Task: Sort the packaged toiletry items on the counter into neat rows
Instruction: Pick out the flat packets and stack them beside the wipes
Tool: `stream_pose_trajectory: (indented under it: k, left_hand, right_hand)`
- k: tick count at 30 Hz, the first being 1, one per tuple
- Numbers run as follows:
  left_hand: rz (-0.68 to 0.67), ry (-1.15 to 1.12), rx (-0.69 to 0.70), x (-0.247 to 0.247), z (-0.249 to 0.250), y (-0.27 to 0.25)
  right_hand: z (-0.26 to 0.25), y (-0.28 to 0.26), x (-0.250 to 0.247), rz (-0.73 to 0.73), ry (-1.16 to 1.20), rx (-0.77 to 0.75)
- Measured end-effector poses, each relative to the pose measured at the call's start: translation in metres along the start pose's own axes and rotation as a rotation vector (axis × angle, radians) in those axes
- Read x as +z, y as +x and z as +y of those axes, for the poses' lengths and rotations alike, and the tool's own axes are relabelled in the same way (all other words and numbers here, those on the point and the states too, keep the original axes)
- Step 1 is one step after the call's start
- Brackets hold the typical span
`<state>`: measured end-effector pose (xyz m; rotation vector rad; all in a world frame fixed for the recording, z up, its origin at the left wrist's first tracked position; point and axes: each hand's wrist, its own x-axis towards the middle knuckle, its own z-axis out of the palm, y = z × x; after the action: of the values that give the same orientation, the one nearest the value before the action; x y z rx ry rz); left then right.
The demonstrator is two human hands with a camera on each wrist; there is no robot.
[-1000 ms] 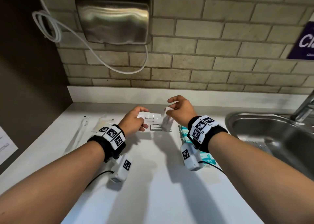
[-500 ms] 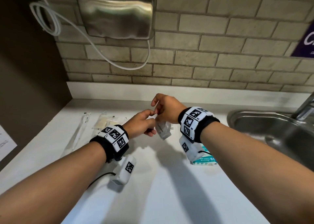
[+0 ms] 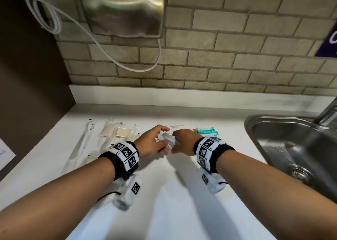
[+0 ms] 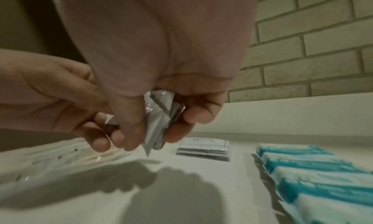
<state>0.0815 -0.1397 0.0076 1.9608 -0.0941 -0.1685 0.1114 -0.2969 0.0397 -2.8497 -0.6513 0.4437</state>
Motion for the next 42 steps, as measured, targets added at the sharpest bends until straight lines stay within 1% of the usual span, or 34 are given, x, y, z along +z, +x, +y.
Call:
stream_pose_trajectory:
  k: [1,4,6,7,12,16,21,25,28,31,34,40,42]
  left_hand:
    - [-0.025,0.092,0.002,0.001,-0.005,-0.001]
    - [-0.09,0.528,0.059,0.003,-0.017,-0.005]
    - [-0.133,0.723,0.062,0.006,-0.02,-0.009]
    - [-0.142,0.773,0.057,0.008,-0.022,-0.01]
    - [-0.17,0.767,0.032,0.022,-0.03,-0.008]
    - [-0.194,0.764,-0.002,0.03,-0.031,-0.009]
    - [-0.194,0.747,-0.065,0.033,-0.027,-0.003]
    - [-0.204,0.86,-0.106,0.037,-0.028,-0.003]
    - [-0.207,0.978,-0.09,0.041,-0.028,-0.002]
    - [-0.192,0.977,-0.131,0.044,-0.03,-0.001]
    - [-0.191,1.014,-0.144,0.048,-0.028,-0.003]
    - [-0.205,0.978,-0.119,0.046,-0.026,-0.008]
    - [-0.22,0.958,-0.103,0.044,-0.023,-0.009]
  right_hand:
    - [0.0,-0.001,0.006,-0.011,-0.063,-0.002]
    - [-0.001,-0.003,0.024,-0.015,-0.28,-0.031]
    - [0.0,-0.004,0.039,-0.025,-0.335,-0.041]
    - [0.002,-0.004,0.046,-0.027,-0.323,-0.037]
    - [0.001,-0.003,0.067,-0.046,-0.117,0.035]
    - [-0.002,-0.006,0.071,-0.054,-0.06,0.049]
    - [0.0,-0.005,0.067,-0.079,-0.014,0.104]
    - [-0.001,-0.006,0.064,-0.083,-0.038,0.096]
    - [-0.003,-0.006,0.065,-0.079,-0.08,0.104]
    - [-0.006,-0.008,0.065,-0.081,-0.12,0.094]
    - [-0.009,-0.011,0.067,-0.083,-0.192,0.065]
    - [-0.011,-0.009,0.069,-0.068,-0.161,0.065]
    - [-0.011,-0.009,0.068,-0.061,-0.116,0.082]
